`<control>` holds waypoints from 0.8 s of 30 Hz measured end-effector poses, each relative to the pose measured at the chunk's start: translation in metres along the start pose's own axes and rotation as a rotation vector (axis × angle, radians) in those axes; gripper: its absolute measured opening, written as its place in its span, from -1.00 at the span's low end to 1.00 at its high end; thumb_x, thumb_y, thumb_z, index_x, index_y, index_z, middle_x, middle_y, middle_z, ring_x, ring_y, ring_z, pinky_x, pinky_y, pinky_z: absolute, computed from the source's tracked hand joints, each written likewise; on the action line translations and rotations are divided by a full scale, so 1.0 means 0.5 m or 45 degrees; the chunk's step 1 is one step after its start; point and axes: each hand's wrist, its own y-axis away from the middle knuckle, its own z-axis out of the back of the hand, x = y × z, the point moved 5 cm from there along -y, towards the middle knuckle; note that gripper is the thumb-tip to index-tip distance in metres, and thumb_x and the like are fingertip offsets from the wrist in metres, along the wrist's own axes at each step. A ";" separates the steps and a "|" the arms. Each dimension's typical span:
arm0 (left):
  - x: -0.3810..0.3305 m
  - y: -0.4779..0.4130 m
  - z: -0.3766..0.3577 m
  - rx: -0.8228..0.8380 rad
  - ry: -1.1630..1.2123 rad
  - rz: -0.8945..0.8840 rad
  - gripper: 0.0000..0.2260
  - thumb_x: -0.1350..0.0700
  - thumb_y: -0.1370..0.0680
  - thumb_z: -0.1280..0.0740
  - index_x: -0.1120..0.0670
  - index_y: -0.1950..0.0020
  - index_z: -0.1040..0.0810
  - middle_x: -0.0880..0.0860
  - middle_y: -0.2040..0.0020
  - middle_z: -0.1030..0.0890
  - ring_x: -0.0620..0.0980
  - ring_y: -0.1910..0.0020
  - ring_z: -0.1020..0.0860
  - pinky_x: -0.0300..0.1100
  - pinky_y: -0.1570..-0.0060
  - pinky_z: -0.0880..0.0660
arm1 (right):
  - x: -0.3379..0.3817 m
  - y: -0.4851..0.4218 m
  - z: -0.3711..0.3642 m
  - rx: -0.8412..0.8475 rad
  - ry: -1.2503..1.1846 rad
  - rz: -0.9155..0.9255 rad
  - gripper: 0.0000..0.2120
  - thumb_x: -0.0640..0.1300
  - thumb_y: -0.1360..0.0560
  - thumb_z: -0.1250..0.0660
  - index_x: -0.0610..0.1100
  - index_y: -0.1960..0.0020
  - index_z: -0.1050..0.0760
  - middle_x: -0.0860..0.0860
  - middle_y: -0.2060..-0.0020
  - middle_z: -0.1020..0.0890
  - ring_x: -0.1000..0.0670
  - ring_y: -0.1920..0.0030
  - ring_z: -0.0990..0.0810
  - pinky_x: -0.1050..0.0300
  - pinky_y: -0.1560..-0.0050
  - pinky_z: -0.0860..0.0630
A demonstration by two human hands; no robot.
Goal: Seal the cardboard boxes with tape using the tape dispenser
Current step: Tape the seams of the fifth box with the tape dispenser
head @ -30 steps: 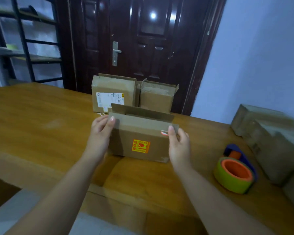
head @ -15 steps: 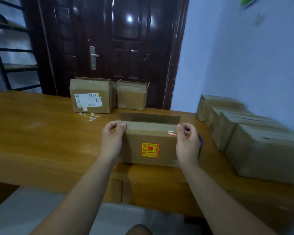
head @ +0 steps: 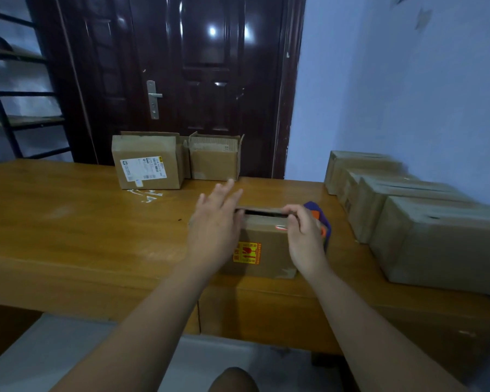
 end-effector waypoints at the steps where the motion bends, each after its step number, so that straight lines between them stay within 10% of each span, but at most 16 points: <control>1: -0.011 0.002 -0.015 0.071 -0.027 -0.041 -0.58 -0.04 -0.64 -0.05 -0.04 -0.51 -0.15 -0.07 -0.54 -0.10 -0.08 -0.51 -0.07 -0.12 -0.45 0.06 | -0.003 0.000 0.000 -0.035 -0.006 0.024 -0.80 -0.18 -0.64 -0.09 0.01 -0.06 -0.47 0.17 -0.06 -0.46 0.03 -0.30 -0.37 0.17 -0.26 -0.27; 7: -0.015 0.015 -0.056 0.158 -0.222 -0.152 -0.53 -0.14 -0.64 0.12 -0.04 -0.48 -0.26 -0.07 -0.47 -0.32 -0.11 -0.46 -0.23 -0.18 -0.42 -0.08 | -0.015 -0.019 0.031 -0.080 0.061 -0.008 -0.70 0.02 -0.64 -0.08 -0.05 -0.06 -0.56 0.19 0.02 -0.55 0.20 -0.03 -0.51 0.39 -0.02 -0.39; 10: -0.014 0.016 -0.059 0.145 -0.229 -0.157 -0.42 -0.20 -0.60 0.24 -0.03 -0.46 -0.31 -0.06 -0.43 -0.38 -0.10 -0.43 -0.29 -0.17 -0.40 -0.15 | -0.064 -0.060 0.090 -0.339 0.242 -0.209 -0.75 -0.04 -0.61 -0.15 -0.03 -0.24 -0.47 0.00 -0.15 -0.53 -0.03 -0.16 -0.52 0.11 -0.12 -0.49; 15: -0.013 0.015 -0.061 0.088 -0.169 -0.162 -0.37 -0.18 -0.56 0.21 0.04 -0.34 -0.49 0.01 -0.29 -0.54 -0.03 -0.32 -0.45 -0.10 -0.31 -0.31 | -0.132 -0.090 0.104 0.123 0.593 -0.656 -0.27 -0.09 -0.51 -0.36 -0.02 -0.54 -0.03 -0.17 -0.29 -0.40 -0.04 0.16 -0.57 0.10 0.29 -0.51; 19: -0.012 0.016 -0.060 0.077 -0.151 -0.160 -0.42 -0.15 -0.58 0.15 0.06 -0.28 -0.54 0.04 -0.23 -0.58 0.00 -0.27 -0.51 -0.06 -0.26 -0.37 | -0.148 -0.099 0.103 0.217 0.489 -0.866 -0.81 -0.15 -0.55 -0.28 -0.22 -0.10 -0.40 -0.17 0.01 -0.54 -0.11 0.08 -0.59 0.04 0.10 -0.60; 24: -0.010 0.016 -0.061 0.085 -0.170 -0.154 -0.43 -0.15 -0.59 0.14 0.06 -0.29 -0.54 0.03 -0.23 -0.58 -0.01 -0.27 -0.51 -0.07 -0.26 -0.38 | -0.159 -0.092 0.113 0.167 0.128 -1.046 -0.82 -0.14 -0.58 -0.26 -0.22 -0.11 -0.37 -0.21 -0.04 -0.53 -0.16 0.02 -0.60 0.08 0.31 -0.55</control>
